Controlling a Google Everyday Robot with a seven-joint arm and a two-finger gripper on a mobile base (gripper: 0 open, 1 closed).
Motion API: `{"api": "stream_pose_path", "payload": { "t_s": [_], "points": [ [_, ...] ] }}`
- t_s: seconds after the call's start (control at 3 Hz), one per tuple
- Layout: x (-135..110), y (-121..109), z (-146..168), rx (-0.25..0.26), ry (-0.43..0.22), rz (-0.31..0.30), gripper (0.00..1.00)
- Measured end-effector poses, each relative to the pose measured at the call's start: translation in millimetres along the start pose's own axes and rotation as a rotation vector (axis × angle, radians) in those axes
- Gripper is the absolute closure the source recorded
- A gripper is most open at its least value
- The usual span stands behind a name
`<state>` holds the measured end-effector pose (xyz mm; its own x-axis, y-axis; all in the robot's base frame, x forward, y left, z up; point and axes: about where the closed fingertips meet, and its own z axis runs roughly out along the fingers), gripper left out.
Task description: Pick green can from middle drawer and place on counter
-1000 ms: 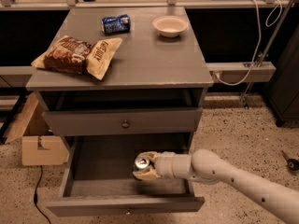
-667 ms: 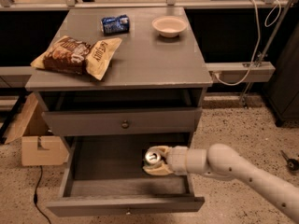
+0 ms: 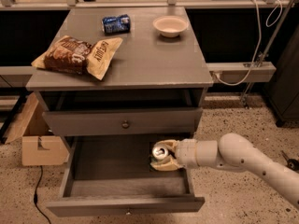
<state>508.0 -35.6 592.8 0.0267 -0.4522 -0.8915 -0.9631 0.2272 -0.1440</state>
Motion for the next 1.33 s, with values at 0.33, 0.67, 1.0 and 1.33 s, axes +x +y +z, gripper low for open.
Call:
{"api": "stream_pose_path", "payload": {
  "t_s": [0.33, 0.67, 1.0, 1.33],
  "points": [
    [-24, 0, -28, -0.019, 0.042, -0.001, 1.0],
    [-73, -1, -81, -0.037, 0.091, 0.004, 1.0],
    [-119, -4, -132, -0.044, 0.119, -0.014, 1.0],
    [-165, -16, -181, 0.004, 0.122, -0.035, 1.0]
  ]
}}
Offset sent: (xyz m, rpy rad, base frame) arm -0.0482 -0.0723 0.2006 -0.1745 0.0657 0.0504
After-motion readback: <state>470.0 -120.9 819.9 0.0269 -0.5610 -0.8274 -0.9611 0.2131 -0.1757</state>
